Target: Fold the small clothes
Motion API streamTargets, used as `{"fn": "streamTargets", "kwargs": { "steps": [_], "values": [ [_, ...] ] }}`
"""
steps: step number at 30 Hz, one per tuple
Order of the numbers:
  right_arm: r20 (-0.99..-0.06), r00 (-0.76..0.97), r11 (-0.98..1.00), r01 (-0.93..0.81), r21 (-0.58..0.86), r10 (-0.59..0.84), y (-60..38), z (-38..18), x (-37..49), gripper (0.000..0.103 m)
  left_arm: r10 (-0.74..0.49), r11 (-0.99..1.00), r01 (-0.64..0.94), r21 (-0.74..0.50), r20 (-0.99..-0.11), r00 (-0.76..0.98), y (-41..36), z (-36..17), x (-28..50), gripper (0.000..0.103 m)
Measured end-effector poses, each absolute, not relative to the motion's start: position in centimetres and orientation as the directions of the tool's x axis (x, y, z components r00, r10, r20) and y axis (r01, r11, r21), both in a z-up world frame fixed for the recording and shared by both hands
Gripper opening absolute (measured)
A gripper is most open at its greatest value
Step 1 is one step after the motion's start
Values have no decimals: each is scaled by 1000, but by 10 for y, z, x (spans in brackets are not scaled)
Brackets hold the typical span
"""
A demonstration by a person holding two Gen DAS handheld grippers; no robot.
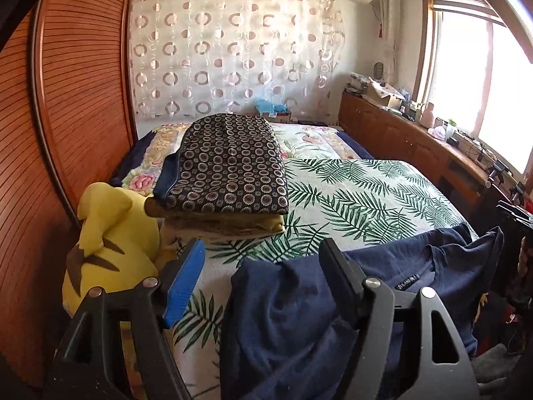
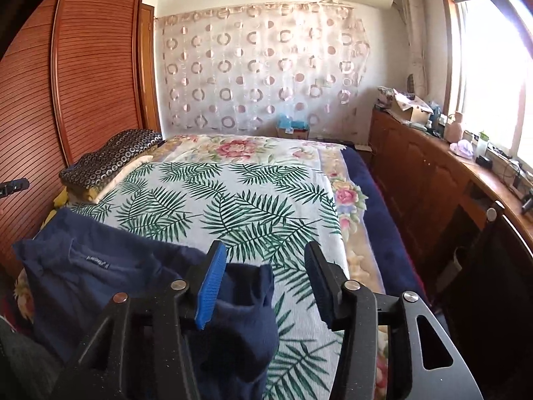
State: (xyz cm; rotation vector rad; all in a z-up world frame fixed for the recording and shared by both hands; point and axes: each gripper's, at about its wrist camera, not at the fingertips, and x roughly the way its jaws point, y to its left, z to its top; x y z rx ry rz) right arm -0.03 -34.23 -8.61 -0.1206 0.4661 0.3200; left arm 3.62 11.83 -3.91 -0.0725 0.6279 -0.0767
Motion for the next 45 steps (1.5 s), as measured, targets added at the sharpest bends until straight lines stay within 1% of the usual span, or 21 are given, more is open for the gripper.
{"fn": "streamTargets", "kwargs": {
  "steps": [4,8,10,19,25,32,45],
  "values": [
    [-477,826,935,-353,-21,301,-342,-86,17,54,-96,995,61,-78,-604,791,115,-44,58,72],
    [-512,810,930,-363,-57,285,-337,-86,35,54,-84,996,72,-46,-628,774,109,-52,74,72],
    [-531,798,929,-367,-53,285,-336,-88,42,54,-83,996,74,-41,-646,759,107,-58,80,72],
    [-641,713,927,-376,-7,285,-339,-119,76,54,-74,997,48,-57,-733,677,116,-107,96,72],
    [-684,675,929,-369,10,275,-342,-131,85,54,-82,996,23,-88,-771,631,126,-134,97,72],
    [-706,639,914,-405,28,306,-337,-135,83,54,-93,994,19,-104,-783,615,127,-143,96,72],
    [-708,643,912,-409,6,293,-327,-145,90,54,-53,999,24,-48,-788,614,117,-144,98,73]
  ]
}}
